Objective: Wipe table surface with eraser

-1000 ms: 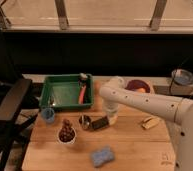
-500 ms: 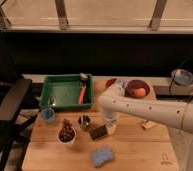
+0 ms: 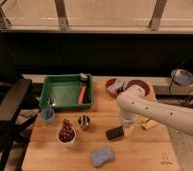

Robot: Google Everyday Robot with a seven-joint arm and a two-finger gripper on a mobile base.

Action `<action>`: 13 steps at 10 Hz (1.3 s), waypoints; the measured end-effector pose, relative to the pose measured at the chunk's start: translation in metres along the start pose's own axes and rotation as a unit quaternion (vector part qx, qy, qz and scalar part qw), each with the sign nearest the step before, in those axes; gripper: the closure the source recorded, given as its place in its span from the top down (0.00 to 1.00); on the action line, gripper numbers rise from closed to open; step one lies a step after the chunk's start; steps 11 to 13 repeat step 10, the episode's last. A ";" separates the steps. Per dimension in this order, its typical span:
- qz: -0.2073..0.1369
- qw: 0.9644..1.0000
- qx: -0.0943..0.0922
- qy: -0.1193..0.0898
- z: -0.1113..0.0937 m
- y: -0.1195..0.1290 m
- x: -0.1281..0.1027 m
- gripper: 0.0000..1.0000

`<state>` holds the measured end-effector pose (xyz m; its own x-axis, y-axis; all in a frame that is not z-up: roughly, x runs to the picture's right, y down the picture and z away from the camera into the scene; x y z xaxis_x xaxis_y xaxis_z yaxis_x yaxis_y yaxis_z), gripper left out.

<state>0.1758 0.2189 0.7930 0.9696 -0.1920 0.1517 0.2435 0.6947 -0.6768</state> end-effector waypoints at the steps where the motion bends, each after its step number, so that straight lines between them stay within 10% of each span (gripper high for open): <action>1: -0.001 1.000 0.002 0.004 -0.002 -0.007 0.010 0.00; 7: -0.059 0.998 0.011 0.000 -0.002 -0.067 -0.035 0.00; 10: -0.081 0.997 0.006 -0.018 0.004 -0.065 -0.090 0.00; 13: -0.081 0.997 0.006 -0.018 0.004 -0.065 -0.090 0.00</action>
